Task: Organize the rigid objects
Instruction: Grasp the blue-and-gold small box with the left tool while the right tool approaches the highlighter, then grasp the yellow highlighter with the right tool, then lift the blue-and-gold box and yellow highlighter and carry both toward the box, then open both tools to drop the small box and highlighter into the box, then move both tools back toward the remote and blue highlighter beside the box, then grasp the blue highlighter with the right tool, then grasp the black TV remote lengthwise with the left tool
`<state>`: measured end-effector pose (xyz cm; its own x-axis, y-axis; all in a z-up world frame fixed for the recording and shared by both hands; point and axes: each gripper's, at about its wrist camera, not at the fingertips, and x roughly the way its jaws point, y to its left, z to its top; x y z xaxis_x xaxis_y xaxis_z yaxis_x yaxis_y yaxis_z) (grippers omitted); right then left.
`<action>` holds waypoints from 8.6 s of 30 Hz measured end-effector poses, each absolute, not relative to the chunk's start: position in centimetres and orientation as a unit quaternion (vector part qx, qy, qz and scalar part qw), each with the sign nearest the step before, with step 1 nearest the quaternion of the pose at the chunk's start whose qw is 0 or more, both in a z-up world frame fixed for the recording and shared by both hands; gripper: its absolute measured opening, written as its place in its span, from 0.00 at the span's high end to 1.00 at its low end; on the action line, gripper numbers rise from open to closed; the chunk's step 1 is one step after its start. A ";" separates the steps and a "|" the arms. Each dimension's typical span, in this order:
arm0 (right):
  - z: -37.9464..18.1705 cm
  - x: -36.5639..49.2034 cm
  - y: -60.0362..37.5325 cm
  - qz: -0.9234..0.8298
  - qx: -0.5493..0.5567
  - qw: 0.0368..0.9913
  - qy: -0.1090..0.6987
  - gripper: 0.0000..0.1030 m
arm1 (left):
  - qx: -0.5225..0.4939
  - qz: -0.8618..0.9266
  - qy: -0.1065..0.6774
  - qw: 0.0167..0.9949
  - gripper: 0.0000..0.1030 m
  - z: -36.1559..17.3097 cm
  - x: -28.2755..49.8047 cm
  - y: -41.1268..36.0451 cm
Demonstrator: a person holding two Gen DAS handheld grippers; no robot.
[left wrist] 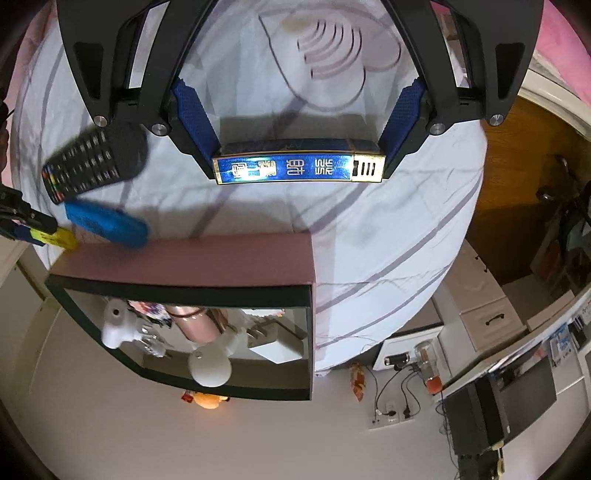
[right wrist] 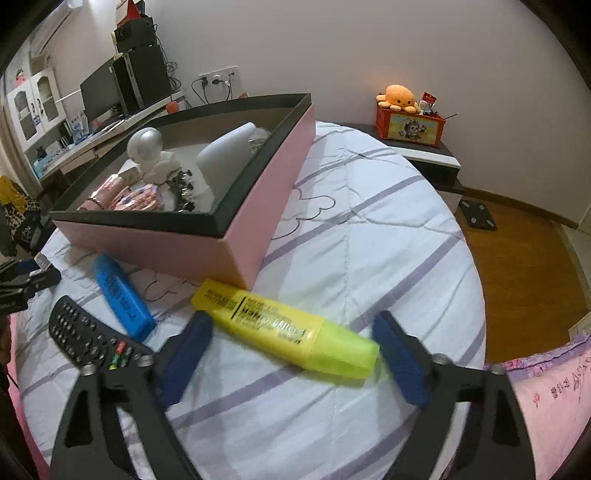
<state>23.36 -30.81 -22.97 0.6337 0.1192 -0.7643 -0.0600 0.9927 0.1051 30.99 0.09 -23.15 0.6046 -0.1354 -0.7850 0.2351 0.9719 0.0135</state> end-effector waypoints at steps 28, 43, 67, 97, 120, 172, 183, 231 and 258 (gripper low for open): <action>-22.5 20.8 -26.2 0.098 -0.018 0.907 0.409 0.74 | 0.065 -0.136 0.397 0.905 0.18 -19.7 25.0 -1.4; -17.3 17.1 -26.1 0.123 0.059 0.942 0.307 0.74 | 0.047 -0.115 0.333 0.935 0.18 -15.0 23.2 -1.6; -7.8 19.2 -22.4 0.184 0.025 0.962 0.202 0.74 | 0.056 -0.091 0.204 0.973 0.18 -5.6 24.1 -2.0; -15.9 32.0 -22.9 0.201 0.040 0.927 0.315 0.74 | 0.071 -0.139 0.316 0.936 0.18 -15.1 39.5 -7.7; -13.8 26.3 -23.0 0.143 0.046 0.952 0.266 0.17 | 0.038 -0.086 0.268 0.959 0.00 -13.2 32.8 -3.5; -23.8 17.9 -23.4 0.028 -0.049 0.912 0.406 0.00 | 0.134 -0.150 0.309 0.930 0.00 -19.2 21.6 -5.6; -23.3 17.5 -17.5 0.151 -0.083 0.899 0.403 0.00 | 0.113 -0.127 0.332 0.928 0.00 -19.8 22.7 -4.0; -23.7 19.1 -22.4 0.151 0.044 0.907 0.390 0.74 | -0.081 -0.003 0.461 0.884 0.00 -24.5 28.8 -6.6; -23.9 18.6 -22.0 0.139 0.020 0.912 0.385 0.74 | 0.037 -0.055 0.433 0.899 0.40 -24.4 25.0 -4.4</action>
